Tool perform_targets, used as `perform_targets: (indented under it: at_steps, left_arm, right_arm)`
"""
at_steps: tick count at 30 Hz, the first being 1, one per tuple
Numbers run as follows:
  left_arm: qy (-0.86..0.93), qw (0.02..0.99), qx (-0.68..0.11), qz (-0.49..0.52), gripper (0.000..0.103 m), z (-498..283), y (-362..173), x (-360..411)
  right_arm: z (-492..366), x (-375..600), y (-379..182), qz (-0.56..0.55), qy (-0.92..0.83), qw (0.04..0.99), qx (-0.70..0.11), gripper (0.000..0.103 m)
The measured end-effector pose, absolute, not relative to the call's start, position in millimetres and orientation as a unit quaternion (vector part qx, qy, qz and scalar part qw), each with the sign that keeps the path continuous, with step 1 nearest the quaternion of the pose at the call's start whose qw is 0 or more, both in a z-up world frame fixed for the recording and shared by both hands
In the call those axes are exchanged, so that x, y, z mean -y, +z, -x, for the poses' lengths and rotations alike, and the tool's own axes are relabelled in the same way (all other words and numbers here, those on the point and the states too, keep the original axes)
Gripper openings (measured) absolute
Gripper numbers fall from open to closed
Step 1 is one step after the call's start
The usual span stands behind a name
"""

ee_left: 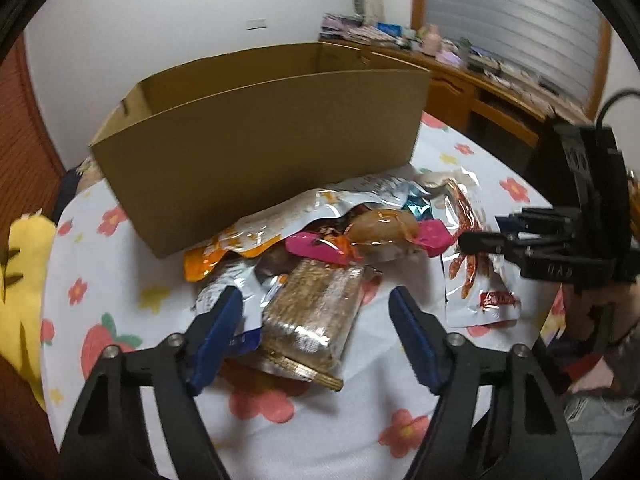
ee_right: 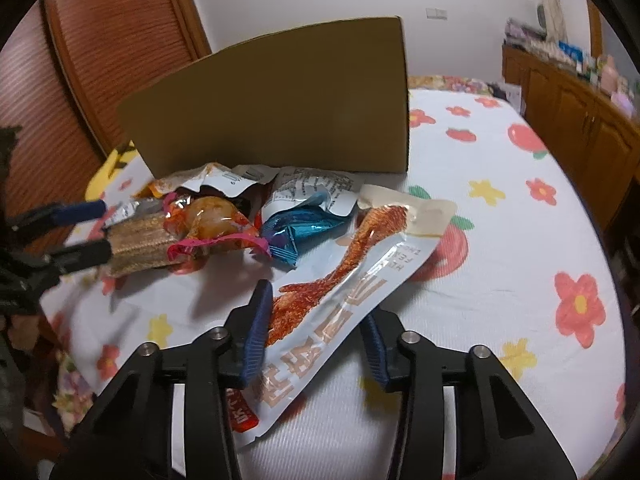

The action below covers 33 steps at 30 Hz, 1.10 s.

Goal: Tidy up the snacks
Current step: 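Grasp the clear wafer-cake pack with the left tool while the right tool grasps the white spicy-strip packet, then lift the wafer-cake pack with the left tool while the right tool lifts the spicy-strip packet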

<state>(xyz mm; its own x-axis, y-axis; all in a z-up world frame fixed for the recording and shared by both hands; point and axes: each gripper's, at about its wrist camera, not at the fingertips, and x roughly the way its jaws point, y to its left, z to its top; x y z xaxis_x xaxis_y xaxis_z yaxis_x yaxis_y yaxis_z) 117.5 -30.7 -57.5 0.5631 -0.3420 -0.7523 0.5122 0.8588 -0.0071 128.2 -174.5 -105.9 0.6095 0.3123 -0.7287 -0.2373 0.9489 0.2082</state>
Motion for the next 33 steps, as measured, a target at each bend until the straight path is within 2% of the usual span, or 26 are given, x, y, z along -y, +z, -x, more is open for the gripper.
perform_targets:
  at_steps: [1, 2, 8, 10, 12, 13, 15, 20, 25, 29, 33]
  left_arm:
    - [-0.248, 0.874, -0.402, -0.113, 0.061, -118.2, -58.0, 32.6]
    - [-0.253, 0.87, -0.405, -0.12, 0.059, -119.4, -58.2, 34.8]
    - [-0.258, 0.851, -0.433, -0.148, 0.059, -137.1, -63.9, 44.0]
    - [-0.259, 0.845, -0.442, -0.153, 0.053, -142.8, -65.8, 43.6]
    - [-0.26, 0.842, -0.445, -0.158, 0.046, -143.7, -66.0, 42.9]
    - [-0.265, 0.839, -0.448, -0.161, 0.046, -144.8, -65.7, 42.9]
    - [-0.27, 0.835, -0.453, -0.158, 0.046, -146.5, -65.4, 42.6]
    - [-0.279, 0.823, -0.466, -0.168, 0.046, -147.6, -68.3, 47.3]
    - [-0.271, 0.816, -0.482, -0.171, 0.052, -151.2, -76.4, 49.1]
    - [-0.271, 0.816, -0.484, -0.164, 0.053, -153.2, -81.7, 50.9]
    - [-0.268, 0.822, -0.48, -0.146, 0.044, -150.2, -82.1, 47.0]
  right_arm:
    - [-128.3, 177.3, -105.8, -0.053, 0.156, 0.894, -0.416, 0.039]
    - [-128.0, 179.2, -105.9, -0.056, 0.157, 0.894, -0.416, 0.038]
    - [-124.5, 181.6, -106.0, -0.045, 0.153, 0.896, -0.414, 0.038]
    - [-121.1, 181.3, -103.8, -0.041, 0.154, 0.898, -0.411, 0.038]
    - [-116.1, 180.9, -98.9, -0.033, 0.16, 0.902, -0.4, 0.031]
    - [-113.7, 181.0, -96.5, -0.032, 0.164, 0.904, -0.393, 0.024]
    - [-111.1, 182.4, -92.4, -0.031, 0.167, 0.906, -0.387, 0.021]
    - [-111.0, 183.5, -92.8, -0.031, 0.168, 0.906, -0.388, 0.021]
    - [-113.0, 185.0, -95.1, -0.036, 0.169, 0.903, -0.394, 0.021]
    - [-117.9, 186.1, -98.0, -0.039, 0.169, 0.9, -0.401, 0.022]
    - [-125.3, 183.2, -105.3, -0.031, 0.168, 0.894, -0.414, 0.032]
